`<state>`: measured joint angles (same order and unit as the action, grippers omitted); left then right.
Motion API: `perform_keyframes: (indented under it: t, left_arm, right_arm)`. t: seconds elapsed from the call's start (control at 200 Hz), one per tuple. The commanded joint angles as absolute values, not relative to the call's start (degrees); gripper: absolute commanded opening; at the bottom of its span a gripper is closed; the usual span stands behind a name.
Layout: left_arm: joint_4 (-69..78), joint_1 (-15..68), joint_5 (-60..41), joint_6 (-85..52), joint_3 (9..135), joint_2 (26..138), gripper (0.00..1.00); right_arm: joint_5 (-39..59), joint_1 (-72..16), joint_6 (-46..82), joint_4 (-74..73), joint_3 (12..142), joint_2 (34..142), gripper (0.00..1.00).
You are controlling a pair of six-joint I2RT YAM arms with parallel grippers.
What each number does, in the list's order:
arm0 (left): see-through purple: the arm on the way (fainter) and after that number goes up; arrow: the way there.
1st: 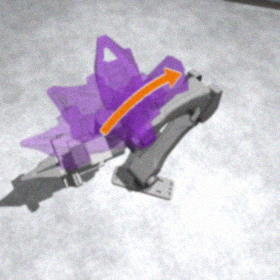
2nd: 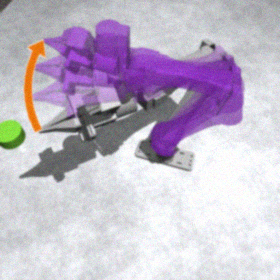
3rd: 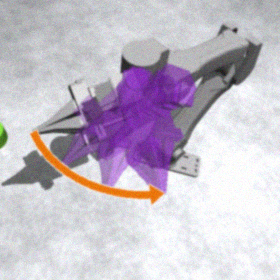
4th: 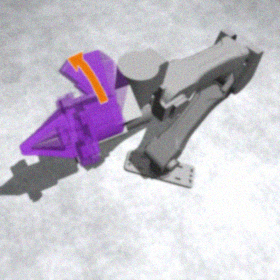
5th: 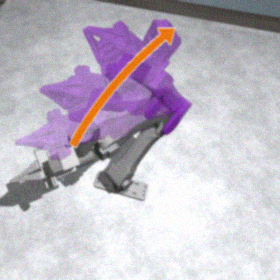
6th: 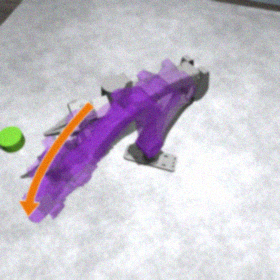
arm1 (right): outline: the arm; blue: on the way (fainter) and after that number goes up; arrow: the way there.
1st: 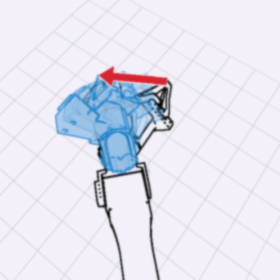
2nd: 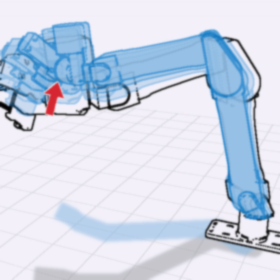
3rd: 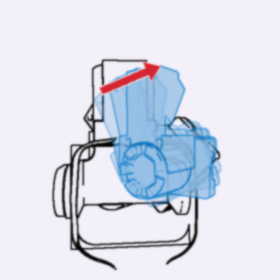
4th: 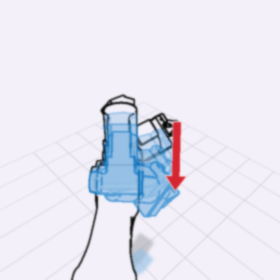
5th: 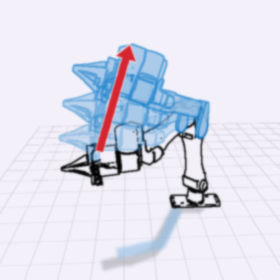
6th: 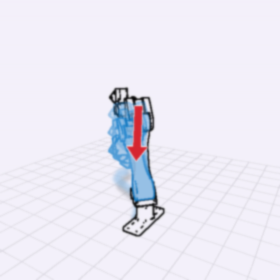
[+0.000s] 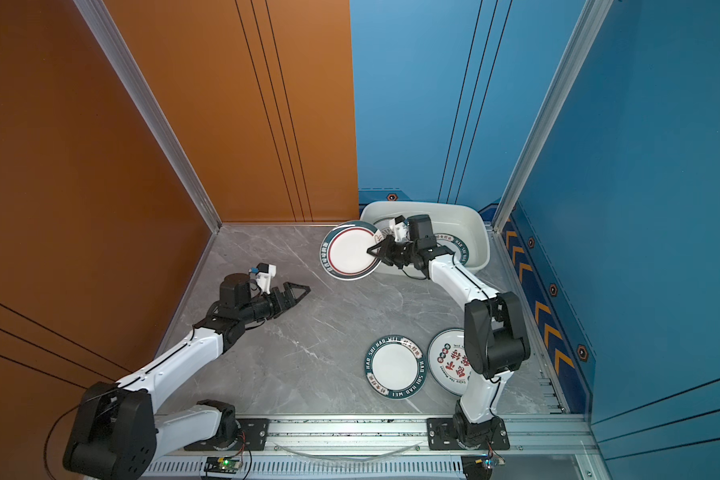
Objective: Place the plates into the plastic bin on the countertop
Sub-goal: 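Carry the red-striped plate into the bin with the right gripper while the left withdraws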
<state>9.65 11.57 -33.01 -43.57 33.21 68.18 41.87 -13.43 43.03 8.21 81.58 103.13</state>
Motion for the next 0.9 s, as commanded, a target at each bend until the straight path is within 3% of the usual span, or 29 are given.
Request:
perform_keyframes:
  t: [0.0, 0.496, 0.896]
  left_arm:
    - [11.2, 12.1, -31.4, -44.2, 31.1, 68.3, 0.98]
    - [8.0, 15.1, -30.4, -39.9, 30.1, 68.0, 0.98]
    - [5.7, 16.4, -30.1, -37.6, 30.1, 68.2, 0.98]
  right_arm:
    - [37.5, -9.6, 42.9, 12.5, 86.9, 105.8, 0.0]
    - [30.1, -1.5, 44.6, 24.0, 113.3, 127.4, 0.0]
    - [29.4, -1.2, 46.5, 25.3, 119.4, 135.8, 0.0]
